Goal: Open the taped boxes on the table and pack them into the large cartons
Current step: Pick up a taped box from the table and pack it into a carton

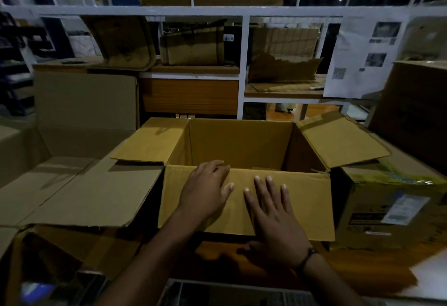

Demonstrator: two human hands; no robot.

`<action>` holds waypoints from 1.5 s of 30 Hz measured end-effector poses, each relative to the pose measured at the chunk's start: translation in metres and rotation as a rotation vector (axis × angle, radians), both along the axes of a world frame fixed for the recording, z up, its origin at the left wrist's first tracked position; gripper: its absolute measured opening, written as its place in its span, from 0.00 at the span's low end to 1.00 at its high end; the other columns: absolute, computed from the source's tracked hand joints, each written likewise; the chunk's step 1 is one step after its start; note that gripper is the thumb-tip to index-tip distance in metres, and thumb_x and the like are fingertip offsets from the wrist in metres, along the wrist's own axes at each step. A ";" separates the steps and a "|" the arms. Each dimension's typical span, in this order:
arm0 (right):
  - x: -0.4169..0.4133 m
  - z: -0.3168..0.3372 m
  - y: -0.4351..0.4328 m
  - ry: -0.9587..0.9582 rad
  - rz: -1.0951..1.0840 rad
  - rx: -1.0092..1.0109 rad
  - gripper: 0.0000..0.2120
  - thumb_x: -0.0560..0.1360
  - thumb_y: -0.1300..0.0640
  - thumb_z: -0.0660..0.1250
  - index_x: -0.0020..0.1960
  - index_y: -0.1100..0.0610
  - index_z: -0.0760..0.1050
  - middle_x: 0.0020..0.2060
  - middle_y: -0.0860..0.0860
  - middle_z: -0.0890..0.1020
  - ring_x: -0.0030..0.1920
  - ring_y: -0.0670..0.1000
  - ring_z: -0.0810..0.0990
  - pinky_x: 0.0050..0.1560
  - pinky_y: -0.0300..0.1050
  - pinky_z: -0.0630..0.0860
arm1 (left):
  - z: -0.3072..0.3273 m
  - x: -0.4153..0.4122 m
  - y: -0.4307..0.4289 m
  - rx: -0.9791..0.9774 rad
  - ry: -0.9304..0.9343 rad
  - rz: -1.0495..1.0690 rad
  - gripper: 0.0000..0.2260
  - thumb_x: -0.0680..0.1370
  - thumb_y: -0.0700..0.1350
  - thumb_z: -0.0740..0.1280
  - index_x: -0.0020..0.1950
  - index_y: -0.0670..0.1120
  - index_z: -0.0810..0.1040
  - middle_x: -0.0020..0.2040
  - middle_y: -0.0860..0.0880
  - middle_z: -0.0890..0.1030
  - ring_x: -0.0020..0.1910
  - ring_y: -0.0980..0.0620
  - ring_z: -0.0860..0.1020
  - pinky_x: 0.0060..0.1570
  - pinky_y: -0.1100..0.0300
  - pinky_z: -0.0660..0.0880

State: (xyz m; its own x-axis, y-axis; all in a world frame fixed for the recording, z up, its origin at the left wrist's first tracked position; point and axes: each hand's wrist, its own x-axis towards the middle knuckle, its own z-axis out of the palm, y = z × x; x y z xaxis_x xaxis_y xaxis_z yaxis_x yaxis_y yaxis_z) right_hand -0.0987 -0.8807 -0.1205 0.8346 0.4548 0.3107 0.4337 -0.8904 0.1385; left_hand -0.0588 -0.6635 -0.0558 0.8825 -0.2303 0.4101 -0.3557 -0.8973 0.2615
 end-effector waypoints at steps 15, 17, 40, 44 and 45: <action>0.008 0.126 -0.028 -0.499 -0.005 0.182 0.22 0.76 0.40 0.66 0.63 0.53 0.79 0.59 0.54 0.83 0.63 0.58 0.78 0.73 0.69 0.61 | 0.084 -0.035 -0.005 -0.349 -0.604 -0.143 0.10 0.83 0.51 0.67 0.54 0.48 0.85 0.47 0.53 0.85 0.45 0.57 0.80 0.47 0.55 0.78; 0.027 0.135 -0.023 -0.533 -0.064 0.226 0.26 0.77 0.40 0.68 0.69 0.54 0.75 0.67 0.56 0.77 0.69 0.60 0.72 0.75 0.69 0.57 | 0.071 -0.023 -0.009 -0.291 -0.690 -0.097 0.09 0.82 0.49 0.67 0.57 0.48 0.84 0.54 0.52 0.85 0.54 0.52 0.79 0.55 0.51 0.73; 0.059 0.004 -0.046 -0.163 -0.514 0.338 0.34 0.74 0.34 0.66 0.76 0.45 0.62 0.77 0.54 0.63 0.77 0.65 0.56 0.69 0.79 0.52 | -0.060 0.029 0.021 -0.262 -0.162 0.328 0.37 0.67 0.54 0.82 0.73 0.57 0.74 0.81 0.43 0.58 0.78 0.36 0.55 0.67 0.35 0.68; 0.062 0.006 -0.066 -0.096 -0.484 0.449 0.41 0.71 0.31 0.68 0.78 0.44 0.60 0.80 0.52 0.51 0.80 0.62 0.46 0.68 0.75 0.61 | -0.060 0.032 0.026 -0.384 -0.155 0.387 0.40 0.62 0.57 0.84 0.71 0.56 0.75 0.82 0.44 0.50 0.78 0.35 0.50 0.66 0.34 0.70; 0.062 0.008 -0.068 -0.095 -0.464 0.464 0.41 0.70 0.32 0.69 0.78 0.44 0.60 0.80 0.52 0.51 0.80 0.61 0.45 0.68 0.74 0.63 | -0.059 0.033 0.027 -0.413 -0.141 0.404 0.40 0.61 0.58 0.84 0.71 0.56 0.75 0.81 0.44 0.49 0.77 0.34 0.52 0.64 0.34 0.71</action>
State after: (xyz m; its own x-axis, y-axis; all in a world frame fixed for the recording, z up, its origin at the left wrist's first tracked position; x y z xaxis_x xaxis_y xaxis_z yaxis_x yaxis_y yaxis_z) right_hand -0.0363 -0.9490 -0.1127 0.8710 -0.1442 0.4696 -0.0047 -0.9583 -0.2856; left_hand -0.0256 -0.6365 -0.1147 0.7973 0.3160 0.5142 -0.0638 -0.8030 0.5925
